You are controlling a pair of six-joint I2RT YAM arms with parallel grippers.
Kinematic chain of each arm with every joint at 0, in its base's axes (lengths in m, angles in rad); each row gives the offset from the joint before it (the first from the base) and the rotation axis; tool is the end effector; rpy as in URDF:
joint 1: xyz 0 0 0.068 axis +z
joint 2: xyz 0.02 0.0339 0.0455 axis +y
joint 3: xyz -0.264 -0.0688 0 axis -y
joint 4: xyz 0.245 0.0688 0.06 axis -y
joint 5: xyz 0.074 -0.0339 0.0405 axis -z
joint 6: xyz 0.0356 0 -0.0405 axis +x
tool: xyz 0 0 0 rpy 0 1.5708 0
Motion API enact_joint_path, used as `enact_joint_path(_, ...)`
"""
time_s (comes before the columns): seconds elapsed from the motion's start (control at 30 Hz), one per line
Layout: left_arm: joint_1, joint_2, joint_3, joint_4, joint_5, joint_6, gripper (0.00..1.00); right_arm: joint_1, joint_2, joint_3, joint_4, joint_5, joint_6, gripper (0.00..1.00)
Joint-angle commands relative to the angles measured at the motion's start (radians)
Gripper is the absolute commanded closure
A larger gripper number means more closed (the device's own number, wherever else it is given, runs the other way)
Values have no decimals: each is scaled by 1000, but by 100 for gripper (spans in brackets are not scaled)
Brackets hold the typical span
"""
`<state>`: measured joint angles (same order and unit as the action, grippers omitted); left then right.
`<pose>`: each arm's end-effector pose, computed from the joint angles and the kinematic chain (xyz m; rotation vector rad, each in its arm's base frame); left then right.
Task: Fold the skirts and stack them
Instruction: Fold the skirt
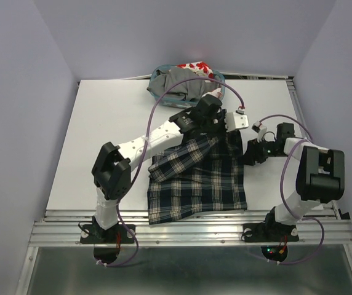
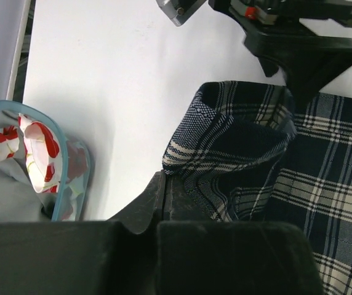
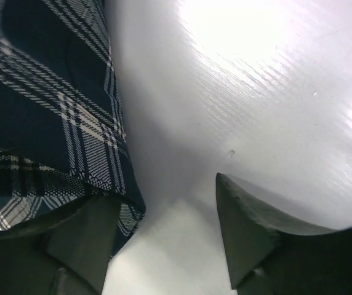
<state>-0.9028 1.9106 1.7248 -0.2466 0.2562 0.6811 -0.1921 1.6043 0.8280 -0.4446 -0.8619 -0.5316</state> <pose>0.2768 -0.3654 0.3307 1.5420 1.2899 -0.3983 0.2790 -0.0267 0.1572 -0.5934 2.3157 0.8754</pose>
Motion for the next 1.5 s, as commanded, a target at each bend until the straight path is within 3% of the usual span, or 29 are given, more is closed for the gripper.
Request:
enact_joint_path(0.0, -22, -70, 7, -16, 12, -18, 100, 2, 58, 57, 70, -14, 93, 42)
enact_joint_path(0.03, -30, -79, -2, -22, 12, -20, 100, 2, 65, 57, 64, -8, 91, 48)
enact_joint_path(0.3, -189, -154, -191, -95, 57, -28, 100, 2, 69, 51, 46, 0, 90, 60)
enact_joint_path(0.47, -269, -54, -264, -100, 110, -145, 100, 2, 60, 42, 15, 17, 67, 62)
enact_joint_path(0.7, -288, 48, -295, -82, 178, -199, 100, 2, 49, 46, 1, 56, 82, 60)
enact_joint_path(0.9, -288, 186, -193, -212, 114, -169, 100, 2, 69, 144, -61, 152, 110, 59)
enact_joint_path(1.0, -256, 232, -162, -250, 83, -160, 100, 2, 78, 200, -89, 162, 156, 57)
enact_joint_path(1.17, -95, 286, -78, -261, 32, -123, 100, -9, 89, 266, -89, 189, 246, 56)
enact_joint_path(1.37, 65, 387, 145, -330, -14, -60, 100, -18, 49, 257, -146, 87, 283, 53)
enact_joint_path(1.47, 84, 395, 182, -341, -12, -26, 100, -18, 45, 234, -164, 16, 289, 50)
